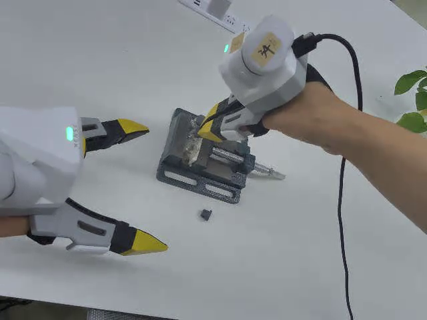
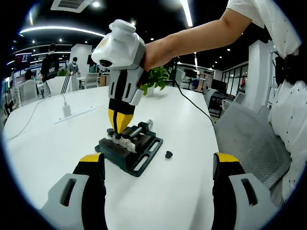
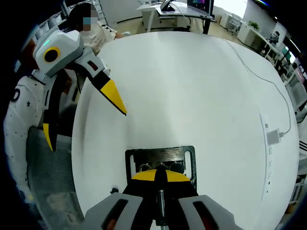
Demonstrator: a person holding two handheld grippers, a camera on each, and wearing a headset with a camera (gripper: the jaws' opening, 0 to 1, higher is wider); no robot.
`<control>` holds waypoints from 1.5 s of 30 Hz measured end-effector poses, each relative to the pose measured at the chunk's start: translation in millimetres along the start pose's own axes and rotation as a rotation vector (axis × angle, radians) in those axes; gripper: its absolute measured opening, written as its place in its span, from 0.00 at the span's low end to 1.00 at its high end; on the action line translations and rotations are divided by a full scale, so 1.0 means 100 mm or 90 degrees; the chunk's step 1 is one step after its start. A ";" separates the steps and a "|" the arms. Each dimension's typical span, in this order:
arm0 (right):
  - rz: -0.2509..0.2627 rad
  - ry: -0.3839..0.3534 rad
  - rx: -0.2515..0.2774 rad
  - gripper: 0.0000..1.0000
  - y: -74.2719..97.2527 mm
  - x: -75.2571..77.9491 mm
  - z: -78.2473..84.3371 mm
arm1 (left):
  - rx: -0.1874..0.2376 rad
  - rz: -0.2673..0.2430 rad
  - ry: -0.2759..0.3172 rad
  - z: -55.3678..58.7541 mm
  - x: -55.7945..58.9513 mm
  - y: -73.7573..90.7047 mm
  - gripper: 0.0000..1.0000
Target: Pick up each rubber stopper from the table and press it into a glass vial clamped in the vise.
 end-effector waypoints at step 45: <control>-0.017 0.050 -0.079 0.00 -0.01 -0.06 0.00 | 0.009 -0.005 0.006 -0.03 -0.08 -0.04 0.92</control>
Point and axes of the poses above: the centre of the closed fingertips' face, and the gripper's own axes: y roughly backward along the fingers, x roughly to its right, z roughly out of its underside, the point moved 1 cm from there along y, roughly backward along the fingers, and after that the axes turned 3 degrees about z, right-handed, at the moved point
